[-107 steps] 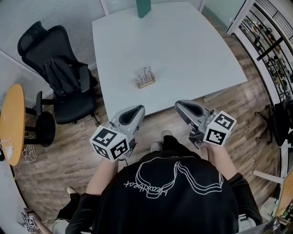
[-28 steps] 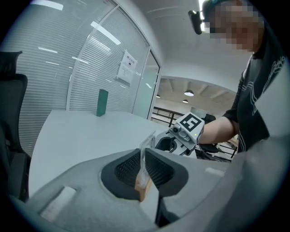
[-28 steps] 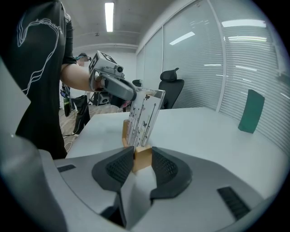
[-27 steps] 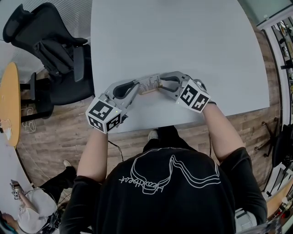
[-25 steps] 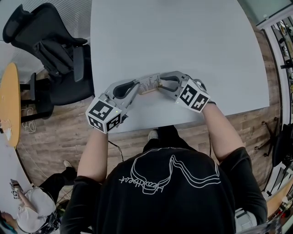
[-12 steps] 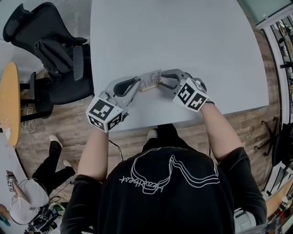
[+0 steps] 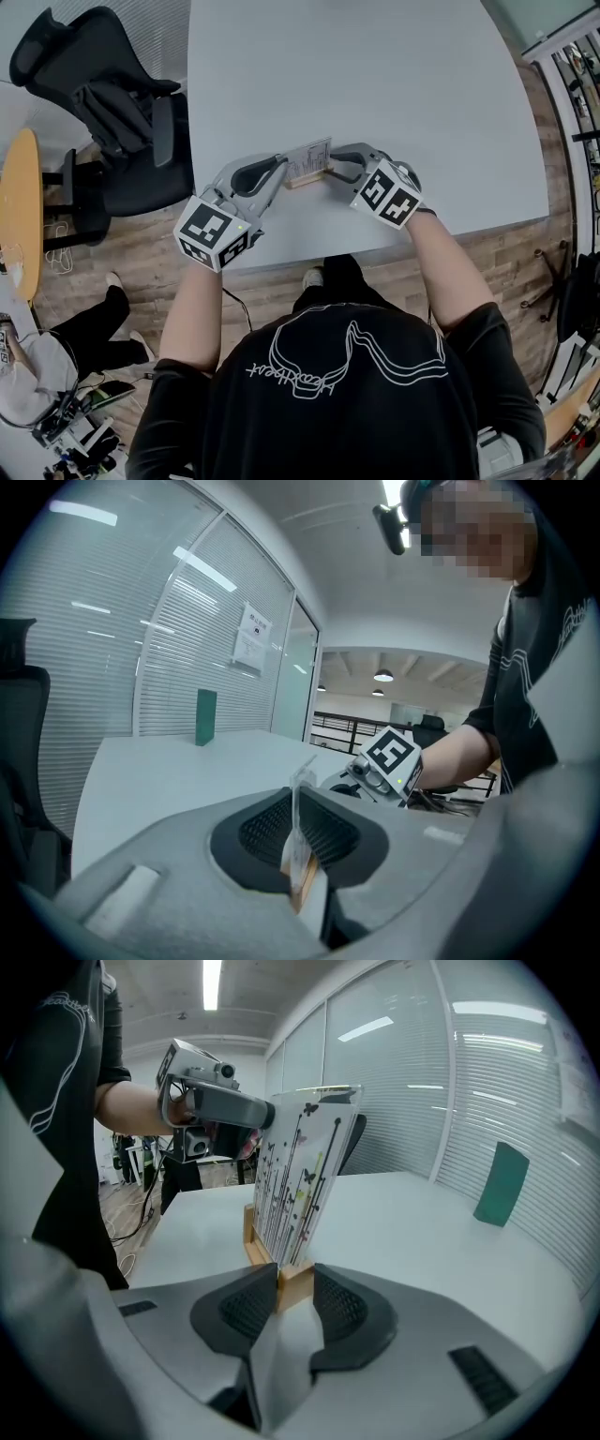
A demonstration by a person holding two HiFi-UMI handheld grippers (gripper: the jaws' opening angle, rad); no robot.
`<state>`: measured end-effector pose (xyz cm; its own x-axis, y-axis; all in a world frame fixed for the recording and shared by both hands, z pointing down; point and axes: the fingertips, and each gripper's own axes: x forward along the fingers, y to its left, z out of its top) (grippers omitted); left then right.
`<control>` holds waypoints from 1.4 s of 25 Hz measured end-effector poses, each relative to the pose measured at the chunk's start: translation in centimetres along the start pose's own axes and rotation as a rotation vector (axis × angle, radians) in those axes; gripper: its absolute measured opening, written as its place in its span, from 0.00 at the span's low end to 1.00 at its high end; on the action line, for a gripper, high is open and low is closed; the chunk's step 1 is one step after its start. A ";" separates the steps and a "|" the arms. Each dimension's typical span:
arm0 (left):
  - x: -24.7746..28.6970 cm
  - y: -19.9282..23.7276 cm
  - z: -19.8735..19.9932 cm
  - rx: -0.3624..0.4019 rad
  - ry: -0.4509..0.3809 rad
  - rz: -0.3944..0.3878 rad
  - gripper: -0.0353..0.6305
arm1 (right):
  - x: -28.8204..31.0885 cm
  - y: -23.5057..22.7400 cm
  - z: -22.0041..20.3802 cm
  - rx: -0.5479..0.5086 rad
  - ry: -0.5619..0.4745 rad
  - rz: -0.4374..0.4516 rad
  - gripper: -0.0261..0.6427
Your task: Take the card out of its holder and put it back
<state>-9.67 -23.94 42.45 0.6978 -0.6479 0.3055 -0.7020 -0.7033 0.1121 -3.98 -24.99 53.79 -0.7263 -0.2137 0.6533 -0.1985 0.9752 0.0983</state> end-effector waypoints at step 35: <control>-10.1 -2.9 6.8 -0.021 -0.192 0.036 0.09 | -8.2 3.1 4.7 0.291 -0.237 -0.158 0.16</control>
<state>-13.65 -17.35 32.58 0.6853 -0.7177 0.1236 -0.7282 -0.6738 0.1252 -1.75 -20.53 45.18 -0.7967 -0.4006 0.4525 -0.4732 0.8793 -0.0547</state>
